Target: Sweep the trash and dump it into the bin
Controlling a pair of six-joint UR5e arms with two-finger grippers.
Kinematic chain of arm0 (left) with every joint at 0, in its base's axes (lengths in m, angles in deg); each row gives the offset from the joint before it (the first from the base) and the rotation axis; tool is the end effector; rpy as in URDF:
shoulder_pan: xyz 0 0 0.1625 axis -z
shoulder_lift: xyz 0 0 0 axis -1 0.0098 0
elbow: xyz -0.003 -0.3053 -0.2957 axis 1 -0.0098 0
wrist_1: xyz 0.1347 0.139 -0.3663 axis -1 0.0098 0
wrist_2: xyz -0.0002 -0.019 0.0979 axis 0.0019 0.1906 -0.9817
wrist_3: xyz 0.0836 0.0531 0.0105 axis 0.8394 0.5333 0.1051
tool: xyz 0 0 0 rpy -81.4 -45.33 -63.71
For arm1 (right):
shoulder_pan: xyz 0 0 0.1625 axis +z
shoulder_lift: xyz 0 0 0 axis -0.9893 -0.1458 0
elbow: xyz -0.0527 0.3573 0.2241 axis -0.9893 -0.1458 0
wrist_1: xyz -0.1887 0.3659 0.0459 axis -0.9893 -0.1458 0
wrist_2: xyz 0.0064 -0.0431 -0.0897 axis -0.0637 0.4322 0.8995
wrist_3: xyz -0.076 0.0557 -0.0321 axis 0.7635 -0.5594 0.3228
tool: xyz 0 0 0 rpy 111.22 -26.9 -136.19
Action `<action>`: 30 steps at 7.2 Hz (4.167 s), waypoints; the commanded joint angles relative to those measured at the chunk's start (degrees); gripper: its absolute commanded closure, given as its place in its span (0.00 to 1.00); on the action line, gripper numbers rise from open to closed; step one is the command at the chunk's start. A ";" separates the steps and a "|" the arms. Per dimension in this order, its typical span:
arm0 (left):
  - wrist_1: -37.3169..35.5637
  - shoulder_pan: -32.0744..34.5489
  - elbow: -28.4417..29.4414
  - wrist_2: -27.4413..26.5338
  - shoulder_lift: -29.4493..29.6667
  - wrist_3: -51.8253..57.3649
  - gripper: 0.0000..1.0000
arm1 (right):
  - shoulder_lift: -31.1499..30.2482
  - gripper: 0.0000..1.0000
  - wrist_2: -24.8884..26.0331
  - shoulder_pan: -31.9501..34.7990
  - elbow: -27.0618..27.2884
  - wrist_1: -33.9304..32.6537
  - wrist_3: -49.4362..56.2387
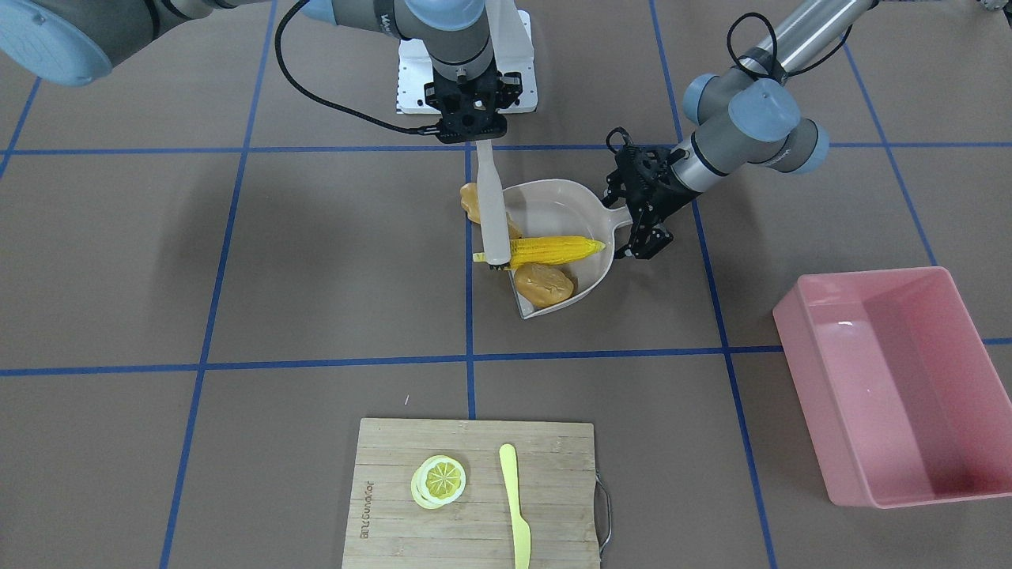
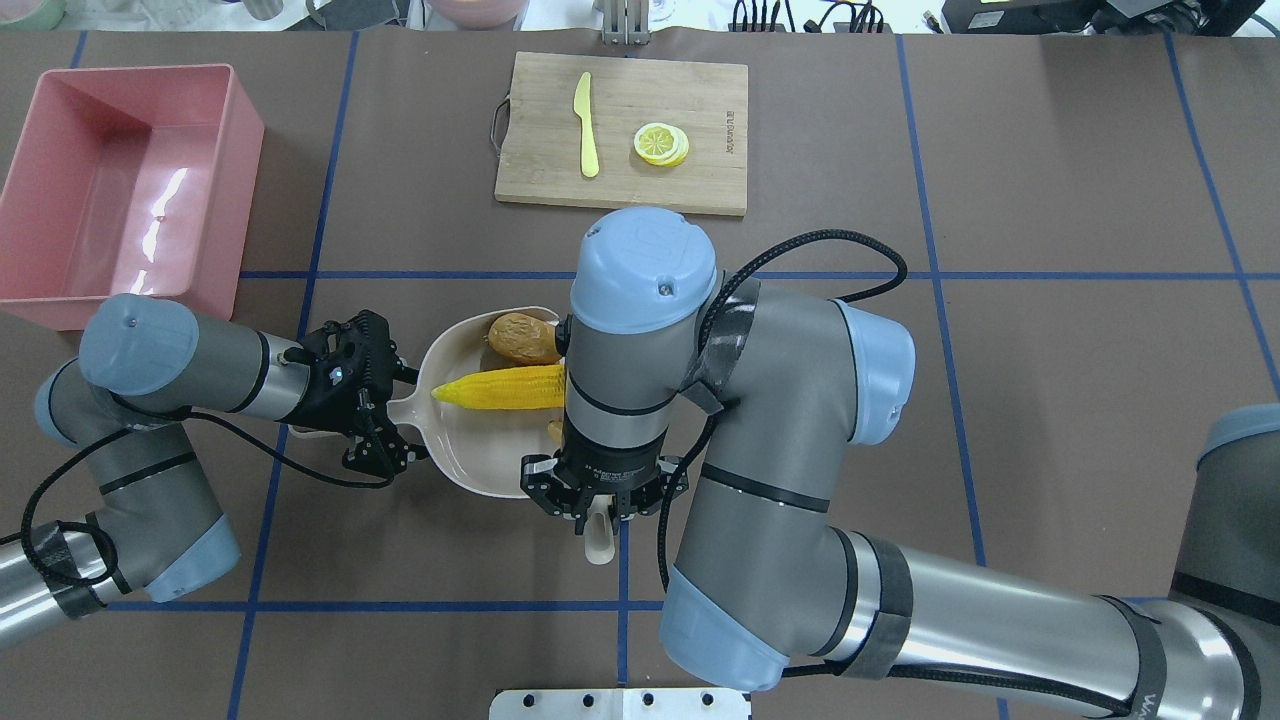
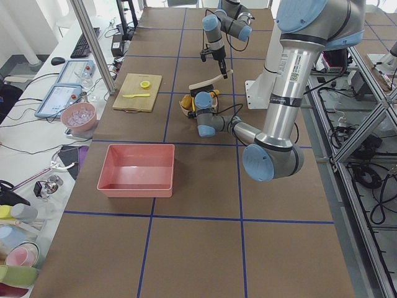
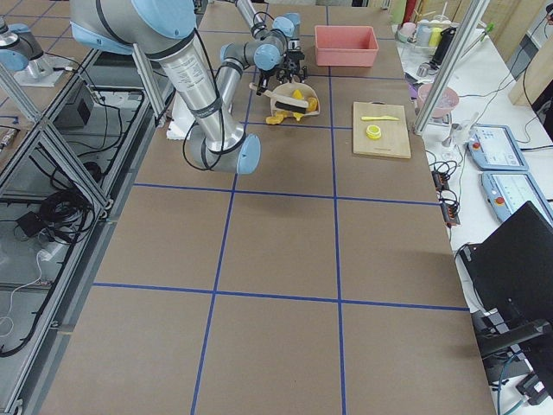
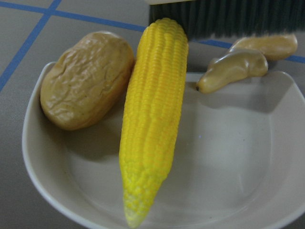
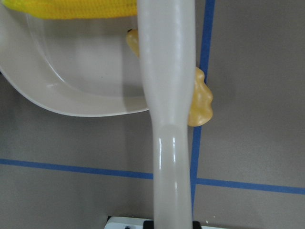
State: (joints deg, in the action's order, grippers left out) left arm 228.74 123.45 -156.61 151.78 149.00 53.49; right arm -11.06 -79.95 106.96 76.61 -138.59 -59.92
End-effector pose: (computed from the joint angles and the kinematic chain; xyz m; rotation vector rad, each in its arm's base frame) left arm 0.4504 -0.4078 0.4035 0.9506 1.0330 1.1171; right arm -0.5484 -0.3401 0.1061 -0.3010 -0.9032 -0.1534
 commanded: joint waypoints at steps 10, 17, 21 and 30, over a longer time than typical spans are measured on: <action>0.00 -0.26 0.00 0.00 0.11 0.31 0.03 | -9.87 1.00 3.76 -9.43 16.77 -11.45 -8.04; -0.26 -0.26 0.00 0.00 0.11 0.31 0.03 | -0.64 1.00 2.80 -7.78 0.69 -0.64 -9.09; -0.35 -0.26 0.00 0.00 0.02 0.31 0.03 | 7.80 1.00 -0.29 -4.43 -7.58 -0.03 -9.96; -0.26 -0.17 -0.35 0.09 0.28 0.40 0.34 | -6.25 1.00 -4.59 -9.70 10.88 -10.66 -10.67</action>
State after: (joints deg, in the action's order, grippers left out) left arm 228.48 123.28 -156.86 151.86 149.22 53.84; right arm -17.67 -84.50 98.69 88.19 -149.23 -70.55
